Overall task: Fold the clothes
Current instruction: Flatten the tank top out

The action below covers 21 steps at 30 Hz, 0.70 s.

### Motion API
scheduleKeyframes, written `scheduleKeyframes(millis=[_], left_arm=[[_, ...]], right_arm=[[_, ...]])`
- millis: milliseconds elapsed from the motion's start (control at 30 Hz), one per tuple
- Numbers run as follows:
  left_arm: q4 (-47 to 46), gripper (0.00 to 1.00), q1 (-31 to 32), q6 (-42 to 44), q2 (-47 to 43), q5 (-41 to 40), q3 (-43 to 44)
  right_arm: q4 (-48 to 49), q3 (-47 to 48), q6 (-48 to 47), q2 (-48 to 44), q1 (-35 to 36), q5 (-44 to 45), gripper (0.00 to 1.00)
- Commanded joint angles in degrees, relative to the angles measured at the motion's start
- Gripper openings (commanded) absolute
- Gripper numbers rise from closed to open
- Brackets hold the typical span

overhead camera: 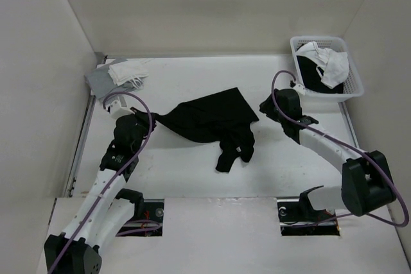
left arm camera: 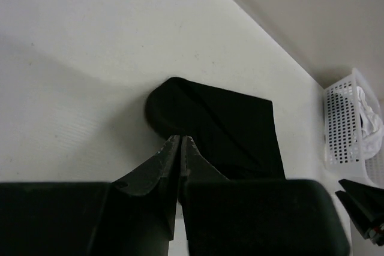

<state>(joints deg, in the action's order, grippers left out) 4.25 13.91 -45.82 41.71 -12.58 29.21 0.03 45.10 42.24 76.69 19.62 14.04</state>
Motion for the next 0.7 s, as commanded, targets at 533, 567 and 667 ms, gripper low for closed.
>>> scheduleKeyframes(millis=[533,567,667], left_arm=[[-6.3,0.03,1.8,-0.6,1.4,2.0,-2.8],[-6.4,0.03,1.8,-0.6,1.4,2.0,-2.8],[-6.5,0.03,1.8,-0.6,1.5,2.1,-2.7]], right_arm=[[8.5,1.7,11.2,19.5,-0.2,-3.4,0.51],[8.7,1.8,11.5,19.9,-0.2,-3.5,0.5],[8.1,3.1,12.3,21.7,-0.2,-4.1,0.44]])
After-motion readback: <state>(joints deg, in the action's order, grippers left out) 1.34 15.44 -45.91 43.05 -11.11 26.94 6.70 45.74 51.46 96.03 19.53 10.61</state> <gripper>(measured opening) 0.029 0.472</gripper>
